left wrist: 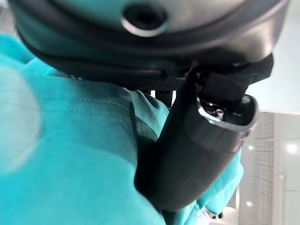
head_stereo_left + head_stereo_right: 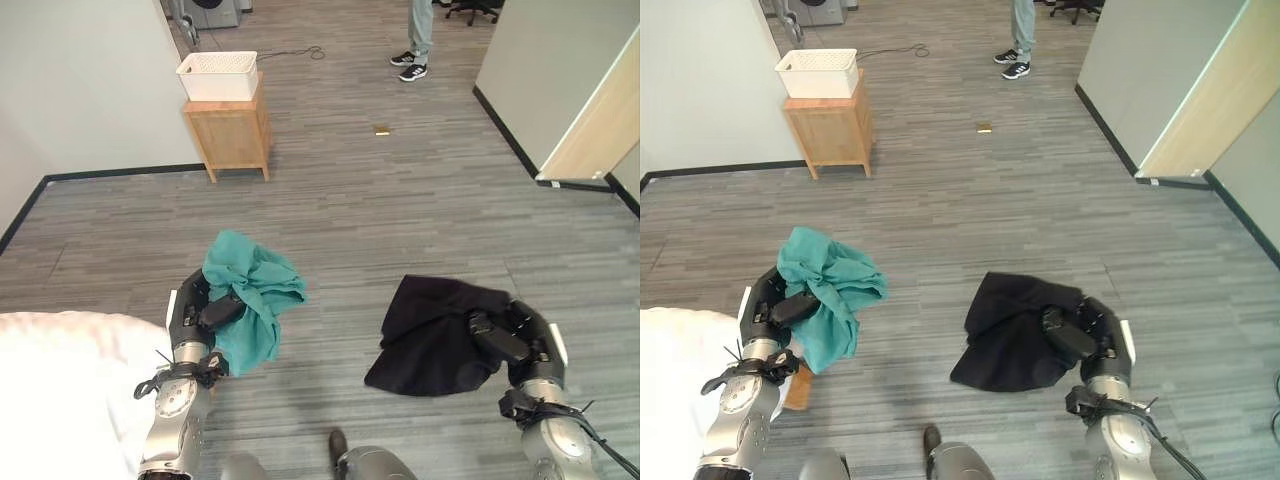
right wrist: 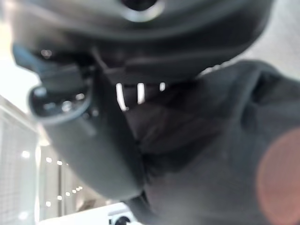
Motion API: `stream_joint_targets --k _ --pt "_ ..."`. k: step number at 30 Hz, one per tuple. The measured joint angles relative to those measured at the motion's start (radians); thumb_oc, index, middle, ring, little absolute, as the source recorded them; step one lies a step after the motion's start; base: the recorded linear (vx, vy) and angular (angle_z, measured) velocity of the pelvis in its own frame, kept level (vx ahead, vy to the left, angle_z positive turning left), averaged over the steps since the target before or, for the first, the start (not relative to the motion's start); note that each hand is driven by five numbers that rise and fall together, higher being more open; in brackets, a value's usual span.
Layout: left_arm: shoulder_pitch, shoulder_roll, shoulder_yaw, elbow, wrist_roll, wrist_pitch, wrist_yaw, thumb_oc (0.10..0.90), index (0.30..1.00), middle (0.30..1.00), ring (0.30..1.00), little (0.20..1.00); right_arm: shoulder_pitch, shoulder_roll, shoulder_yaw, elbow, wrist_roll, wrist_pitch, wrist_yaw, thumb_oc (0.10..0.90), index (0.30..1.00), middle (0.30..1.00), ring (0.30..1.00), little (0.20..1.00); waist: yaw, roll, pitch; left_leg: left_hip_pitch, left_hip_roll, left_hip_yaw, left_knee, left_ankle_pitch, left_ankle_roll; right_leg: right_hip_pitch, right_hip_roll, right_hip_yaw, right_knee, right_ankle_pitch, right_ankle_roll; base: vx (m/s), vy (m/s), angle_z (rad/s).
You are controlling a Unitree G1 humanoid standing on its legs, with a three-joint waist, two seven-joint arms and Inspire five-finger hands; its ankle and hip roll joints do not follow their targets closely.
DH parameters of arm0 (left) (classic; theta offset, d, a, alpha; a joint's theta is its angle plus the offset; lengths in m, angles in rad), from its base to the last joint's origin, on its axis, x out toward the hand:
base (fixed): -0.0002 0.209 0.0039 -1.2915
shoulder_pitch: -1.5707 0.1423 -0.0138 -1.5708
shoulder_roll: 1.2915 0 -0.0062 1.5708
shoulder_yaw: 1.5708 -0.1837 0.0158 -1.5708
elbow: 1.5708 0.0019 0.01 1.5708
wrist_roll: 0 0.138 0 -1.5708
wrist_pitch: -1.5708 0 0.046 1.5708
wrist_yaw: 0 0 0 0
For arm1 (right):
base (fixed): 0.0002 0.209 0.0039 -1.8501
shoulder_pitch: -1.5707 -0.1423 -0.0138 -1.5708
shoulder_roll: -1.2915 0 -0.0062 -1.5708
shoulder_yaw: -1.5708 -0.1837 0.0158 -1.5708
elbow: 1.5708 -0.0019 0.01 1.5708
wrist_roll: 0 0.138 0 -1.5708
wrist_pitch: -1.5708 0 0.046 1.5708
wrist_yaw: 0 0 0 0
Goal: Pick up bed clothes into laundry basket.
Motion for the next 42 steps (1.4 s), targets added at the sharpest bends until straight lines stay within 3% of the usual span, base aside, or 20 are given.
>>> stream_joint_targets --k 1,2,3,4,5,6,7,8,9,12,14,17,19,20,21,23,26,29,31,42 --pt "0.024 -0.019 0.001 -0.004 -0.016 -0.003 0.005 0.400 0.300 0.300 0.300 0.300 -0.014 0.002 -0.029 0.000 0.000 -0.003 -0.008 0.400 0.300 0.300 0.300 0.300 0.024 0.017 0.002 -0.070 -0.021 0.041 -0.101 -0.040 0.055 0.041 0.002 -0.067 0.002 -0.086 0.116 0.54 -0.024 -0.58" --pt "0.062 -0.029 0.028 -0.003 -0.037 -0.010 0.013 0.400 0.300 0.300 0.300 0.300 -0.050 -0.016 -0.012 0.000 0.008 -0.009 -0.011 0.400 0.300 0.300 0.300 0.300 0.066 0.014 -0.001 -0.065 -0.037 0.112 -0.325 -0.043 0.052 0.061 0.009 -0.080 0.038 -0.088 0.101 0.52 0.022 -0.64" --pt "0.097 -0.010 0.027 0.018 -0.047 -0.008 0.024 0.400 0.300 0.300 0.300 0.300 -0.057 -0.022 0.023 -0.001 0.011 -0.016 -0.007 0.400 0.300 0.300 0.300 0.300 0.060 0.049 -0.017 -0.036 -0.073 0.166 -0.585 -0.054 0.072 0.153 0.048 -0.106 0.007 -0.165 0.283 0.57 0.061 -0.87" --pt "0.120 -0.057 0.051 0.038 -0.052 -0.023 0.026 0.400 0.300 0.300 0.300 0.300 -0.057 -0.083 0.074 -0.045 0.019 -0.028 -0.006 0.400 0.300 0.300 0.300 0.300 0.046 0.165 -0.017 -0.015 -0.044 0.173 -0.850 -0.070 0.114 0.030 0.092 -0.013 0.310 -0.261 0.094 0.58 0.050 -0.46" --pt "0.108 -0.060 0.072 0.080 -0.058 -0.018 0.038 0.400 0.300 0.300 0.300 0.300 -0.009 -0.142 0.127 -0.118 0.020 -0.052 0.014 0.400 0.300 0.300 0.300 0.300 0.022 0.213 -0.038 -0.003 -0.099 0.209 -1.048 -0.049 0.072 0.103 0.081 -0.036 0.226 -0.308 -0.043 0.76 0.049 -0.26" --pt "0.111 -0.018 0.052 0.079 -0.052 -0.016 0.025 0.400 0.300 0.300 0.300 0.300 0.010 -0.077 0.137 -0.080 0.022 -0.035 0.006 0.400 0.300 0.300 0.300 0.300 0.030 0.155 -0.056 0.041 -0.186 0.211 -1.100 -0.068 0.096 0.192 0.063 -0.041 0.132 -0.322 0.011 0.71 0.058 0.39" --pt "0.110 0.006 0.025 0.032 -0.047 -0.023 0.030 0.400 0.300 0.300 0.300 0.300 0.035 -0.036 0.182 -0.026 0.025 -0.016 0.009 0.400 0.300 0.300 0.300 0.300 0.053 0.075 -0.064 0.115 -0.342 0.298 -1.043 -0.131 0.202 0.301 0.064 -0.059 0.098 -0.267 0.078 0.99 0.094 0.87" --pt "0.129 0.004 0.013 -0.051 -0.046 -0.025 0.032 0.400 0.300 0.300 0.300 0.300 0.038 -0.026 0.198 -0.028 0.034 -0.002 0.020 0.400 0.300 0.300 0.300 0.300 0.053 0.093 -0.072 0.189 -0.384 0.366 -0.969 -0.197 0.305 0.321 0.129 -0.053 0.151 -0.230 0.147 0.90 0.098 0.21" --pt "0.138 0.023 0.024 -0.114 -0.046 -0.028 0.040 0.400 0.300 0.300 0.300 0.300 -0.017 -0.026 0.228 -0.039 0.043 0.038 0.065 0.400 0.300 0.300 0.300 0.300 0.105 0.104 -0.050 0.254 -0.342 0.320 -0.986 -0.100 0.311 0.301 0.105 -0.087 0.316 -0.318 0.151 0.86 0.084 -0.48" --pt "0.123 0.004 0.062 -0.127 -0.031 -0.032 0.057 0.400 0.300 0.300 0.300 0.300 -0.082 -0.122 0.405 -0.256 0.112 0.076 0.195 0.400 0.300 0.300 0.300 0.300 0.108 0.090 -0.039 0.309 -0.306 0.242 -0.861 -0.117 0.275 0.180 -0.175 -0.019 0.607 -0.376 0.189 0.45 0.098 -0.73" --pt "0.001 0.008 0.064 -0.097 -0.030 -0.037 0.050 0.400 0.300 0.300 0.300 0.300 -0.130 -0.232 0.480 -0.458 0.078 0.068 0.296 0.400 0.300 0.300 0.300 0.300 0.082 0.116 -0.034 0.421 -0.256 0.142 -0.988 -0.089 0.230 -0.005 -0.212 0.031 0.707 -0.330 0.229 0.42 0.120 0.30" --pt "-0.120 0.066 0.065 -0.047 -0.030 -0.057 0.053 0.400 0.300 0.300 0.300 0.300 -0.311 -0.277 0.520 -0.585 -0.004 0.006 0.376 0.400 0.300 0.300 0.300 0.300 0.056 0.082 -0.023 0.505 -0.202 0.081 -1.021 -0.062 0.192 -0.223 -0.248 0.099 0.815 -0.270 0.244 0.24 0.083 0.73" --pt "-0.141 0.072 0.077 -0.032 -0.030 -0.080 0.068 0.400 0.300 0.300 0.300 0.300 -0.377 -0.181 0.546 -0.551 -0.012 -0.067 0.373 0.400 0.300 0.300 0.300 0.300 0.047 0.097 -0.022 0.561 -0.126 0.075 -1.017 -0.095 0.175 -0.346 -0.273 0.099 0.735 -0.223 0.205 0.23 0.001 0.91" --pt "-0.116 0.087 0.092 -0.040 -0.031 -0.081 0.077 0.400 0.300 0.300 0.300 0.300 -0.333 -0.169 0.509 -0.533 -0.017 -0.074 0.368 0.400 0.300 0.300 0.300 0.300 0.040 0.101 -0.026 0.621 -0.066 0.091 -0.993 -0.128 0.025 -0.336 -0.301 0.072 0.388 -0.059 0.202 0.32 -0.092 1.07" --pt "-0.087 0.113 0.102 -0.051 -0.030 -0.081 0.078 0.400 0.300 0.300 0.300 0.300 -0.279 -0.167 0.486 -0.500 -0.017 -0.070 0.371 0.400 0.300 0.300 0.300 0.300 0.039 0.063 -0.046 0.641 -0.057 0.106 -0.976 -0.168 -0.029 -0.300 -0.306 0.088 0.182 0.064 0.227 0.42 -0.119 1.34" --pt "-0.013 0.060 0.104 -0.043 -0.029 -0.097 0.088 0.400 0.300 0.300 0.300 0.300 -0.082 -0.179 0.334 -0.369 -0.011 -0.043 0.376 0.400 0.300 0.300 0.300 0.300 0.012 0.115 -0.055 0.642 -0.016 0.073 -0.885 -0.284 -0.103 -0.239 -0.248 0.077 0.193 0.023 0.230 0.33 -0.137 0.84" --pt "0.025 0.048 0.115 -0.041 -0.024 -0.097 0.081 0.400 0.300 0.300 0.300 0.300 0.017 -0.179 0.162 -0.129 -0.013 0.042 0.328 0.400 0.300 0.300 0.300 0.300 -0.024 0.190 -0.038 0.622 -0.071 0.059 -0.972 -0.257 -0.060 -0.207 -0.151 0.083 0.175 0.009 0.178 0.31 -0.202 0.18" --pt "0.010 0.038 0.110 -0.013 0.009 -0.094 0.057 0.400 0.300 0.300 0.300 0.300 0.092 -0.178 0.138 -0.075 -0.021 0.071 0.294 0.400 0.300 0.300 0.300 0.300 -0.089 0.172 0.009 0.695 -0.043 -0.026 -1.051 -0.143 -0.081 -0.298 -0.099 0.146 0.451 -0.019 0.177 0.24 -0.246 0.35" --pt "0.003 0.022 0.108 -0.005 0.013 -0.091 0.050 0.400 0.300 0.300 0.300 0.300 0.119 -0.150 0.140 -0.096 -0.023 0.072 0.294 0.400 0.300 0.300 0.300 0.300 -0.123 0.153 -0.001 0.686 -0.050 -0.066 -1.043 -0.143 -0.083 -0.257 -0.084 0.245 0.260 -0.029 0.191 0.14 -0.221 0.33" --pt "-0.050 -0.100 0.065 0.014 -0.036 -0.093 0.051 0.400 0.300 0.300 0.300 0.300 -0.009 -0.125 0.043 -0.110 0.022 -0.008 0.185 0.400 0.300 0.300 0.300 0.300 -0.090 0.157 0.022 0.520 0.032 -0.093 -0.815 -0.014 -0.160 -0.143 -0.047 0.091 0.153 -0.065 0.061 0.08 -0.225 0.51"
